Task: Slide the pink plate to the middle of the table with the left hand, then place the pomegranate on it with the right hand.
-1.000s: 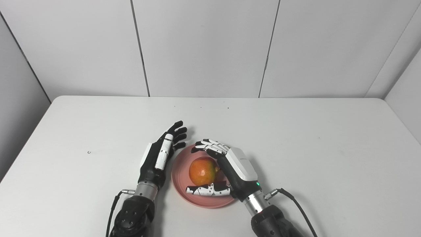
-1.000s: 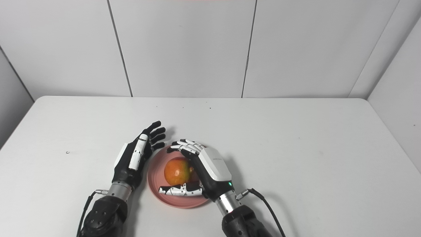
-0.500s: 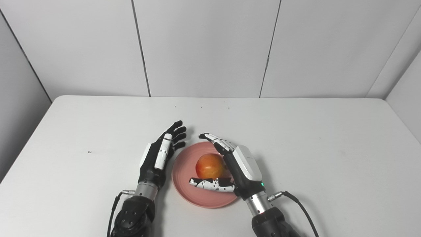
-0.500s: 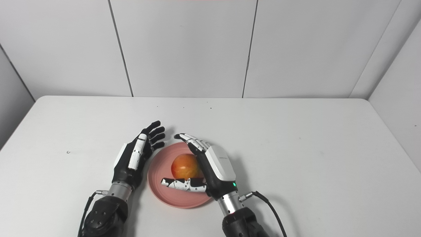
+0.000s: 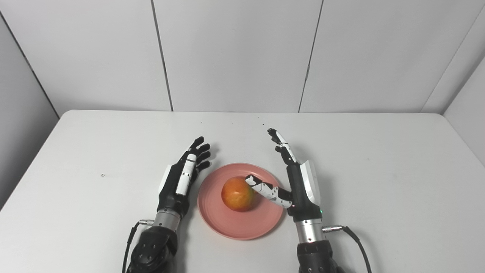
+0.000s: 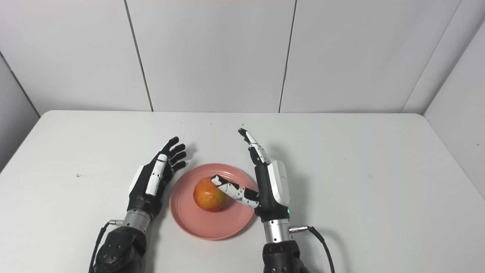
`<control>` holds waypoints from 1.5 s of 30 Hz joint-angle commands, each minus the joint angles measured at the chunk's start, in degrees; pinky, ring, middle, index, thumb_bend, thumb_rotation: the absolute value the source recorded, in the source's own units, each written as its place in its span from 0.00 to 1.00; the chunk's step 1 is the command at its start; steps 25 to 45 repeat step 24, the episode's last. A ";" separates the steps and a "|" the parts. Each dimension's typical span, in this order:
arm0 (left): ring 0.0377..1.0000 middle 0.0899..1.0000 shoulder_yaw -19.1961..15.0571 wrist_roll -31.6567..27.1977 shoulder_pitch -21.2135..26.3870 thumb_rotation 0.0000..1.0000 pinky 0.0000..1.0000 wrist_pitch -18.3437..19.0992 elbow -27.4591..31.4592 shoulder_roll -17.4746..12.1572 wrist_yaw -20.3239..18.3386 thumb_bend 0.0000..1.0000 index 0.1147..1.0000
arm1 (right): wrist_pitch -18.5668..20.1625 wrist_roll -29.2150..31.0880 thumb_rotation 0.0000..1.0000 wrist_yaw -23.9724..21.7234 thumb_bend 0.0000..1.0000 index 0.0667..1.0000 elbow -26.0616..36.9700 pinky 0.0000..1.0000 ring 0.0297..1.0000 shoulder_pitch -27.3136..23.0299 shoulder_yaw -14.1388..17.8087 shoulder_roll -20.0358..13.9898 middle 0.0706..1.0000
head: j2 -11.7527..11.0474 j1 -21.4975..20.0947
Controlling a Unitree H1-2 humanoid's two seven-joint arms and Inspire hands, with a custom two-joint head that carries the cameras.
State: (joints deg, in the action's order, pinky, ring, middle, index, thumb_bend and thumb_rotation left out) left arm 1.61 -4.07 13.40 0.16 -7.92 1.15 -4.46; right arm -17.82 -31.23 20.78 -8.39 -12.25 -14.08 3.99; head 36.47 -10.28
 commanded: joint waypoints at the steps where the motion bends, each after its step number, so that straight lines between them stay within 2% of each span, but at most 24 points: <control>1: 0.93 0.93 0.26 0.35 1.18 0.99 0.91 -1.55 0.75 0.14 -0.03 0.32 0.91 | -2.16 0.90 0.92 0.69 0.61 0.92 0.45 0.86 0.90 -1.06 0.60 0.76 0.91 | -0.04 0.06; 4: 0.93 0.93 0.55 1.29 1.17 1.00 0.92 -1.38 0.86 -0.02 0.23 0.33 0.91 | -2.20 3.30 0.99 -0.43 0.58 0.93 0.36 0.89 0.92 -1.05 1.15 0.94 0.93 | -0.08 0.07; 10: 0.93 0.93 1.12 4.18 1.12 1.00 0.92 -1.40 0.93 -0.32 1.47 0.33 0.91 | -3.00 9.30 1.00 -2.21 0.53 0.93 -1.74 0.91 0.94 -1.68 2.40 0.99 0.94 | -0.05 0.11; 14: 0.94 0.94 1.17 4.44 1.12 1.00 0.93 -1.11 0.95 -0.30 1.63 0.35 0.92 | 1.64 16.28 1.00 -7.74 0.60 0.97 -1.81 0.96 0.98 -1.63 3.40 1.09 0.98 | -0.12 0.11; 20: 0.95 0.95 0.77 3.71 1.10 1.00 0.95 -1.04 1.04 0.02 1.23 0.33 0.94 | 2.41 25.66 1.00 -13.20 0.48 0.99 -2.21 1.00 1.00 -1.29 5.49 1.85 1.00 | -0.06 0.06; 24: 0.96 0.96 0.82 4.02 1.16 1.00 0.95 -0.94 0.99 -0.11 1.29 0.34 0.94 | 3.91 29.29 1.00 -15.47 0.46 1.00 -2.56 1.00 1.00 -1.16 6.56 2.27 1.00 | 0.00 0.11; 45: 0.96 0.96 0.82 4.02 1.16 1.00 0.95 -0.94 0.99 -0.11 1.29 0.34 0.94 | 3.91 29.29 1.00 -15.47 0.46 1.00 -2.56 1.00 1.00 -1.16 6.56 2.27 1.00 | 0.00 0.11</control>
